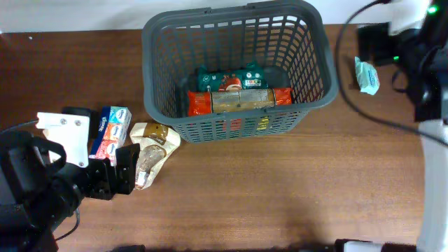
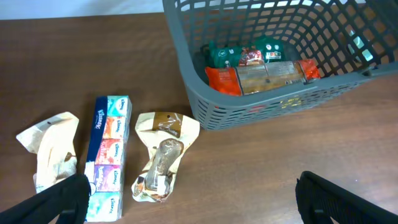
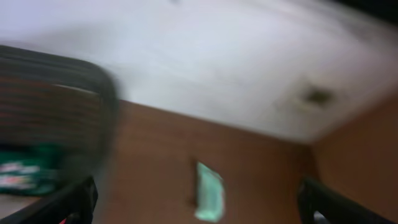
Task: Pack container
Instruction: 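Move the right gripper to the mint-green toilet paper pack and grasp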
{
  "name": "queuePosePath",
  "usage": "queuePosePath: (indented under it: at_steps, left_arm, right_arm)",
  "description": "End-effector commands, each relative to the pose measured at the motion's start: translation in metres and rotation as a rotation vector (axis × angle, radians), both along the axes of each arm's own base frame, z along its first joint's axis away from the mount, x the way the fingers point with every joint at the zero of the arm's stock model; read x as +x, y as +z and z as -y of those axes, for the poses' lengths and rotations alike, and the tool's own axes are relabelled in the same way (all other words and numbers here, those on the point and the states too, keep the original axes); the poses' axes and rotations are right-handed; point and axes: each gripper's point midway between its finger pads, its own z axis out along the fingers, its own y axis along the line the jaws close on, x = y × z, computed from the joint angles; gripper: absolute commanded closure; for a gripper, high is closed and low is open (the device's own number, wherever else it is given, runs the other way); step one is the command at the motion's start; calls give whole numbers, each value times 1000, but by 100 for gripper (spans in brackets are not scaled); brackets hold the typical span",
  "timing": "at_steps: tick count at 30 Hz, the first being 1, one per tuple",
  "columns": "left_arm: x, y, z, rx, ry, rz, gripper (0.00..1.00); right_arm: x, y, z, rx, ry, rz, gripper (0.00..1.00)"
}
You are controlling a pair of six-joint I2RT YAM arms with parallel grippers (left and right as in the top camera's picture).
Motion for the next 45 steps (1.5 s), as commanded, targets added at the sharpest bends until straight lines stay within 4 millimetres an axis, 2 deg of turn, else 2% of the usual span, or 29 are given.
queuePosePath:
  at_steps: [1, 5, 8, 11, 17, 19, 24, 30, 36, 41, 45]
  left_arm:
    - [-2, 4, 1, 3, -11, 15, 1]
    - [-2, 4, 1, 3, -11, 15, 1]
    - [-2, 4, 1, 3, -11, 15, 1]
    - [-2, 4, 1, 3, -11, 15, 1]
    - [-2, 4, 1, 3, -11, 15, 1]
    - [-2, 4, 1, 3, -11, 15, 1]
    - [-2, 4, 1, 3, -11, 15, 1]
    - [-2, 4, 1, 3, -11, 15, 1]
    - [-2, 4, 1, 3, -11, 15, 1]
    - [-2, 4, 1, 3, -11, 16, 1]
    - [-2, 4, 1, 3, -12, 15, 1]
  right_arm:
    - [17, -51, 49, 59, -138, -116, 1]
    - [38, -89, 75, 76, -184, -180, 1]
    - [63, -124, 98, 158, -260, -184, 1]
    - [86, -168, 108, 225, -244, -222, 1]
    - [114, -262, 127, 250, -266, -320, 1]
    - [120, -279, 128, 253, -265, -328, 1]
    - [127, -304, 131, 257, -265, -343, 1]
    - [126, -341, 130, 270, -267, -401, 1]
    - [124, -368, 126, 290, -258, -445, 1]
    - [122, -382, 121, 312, -244, -473, 0]
    - [122, -382, 120, 315, -241, -473, 13]
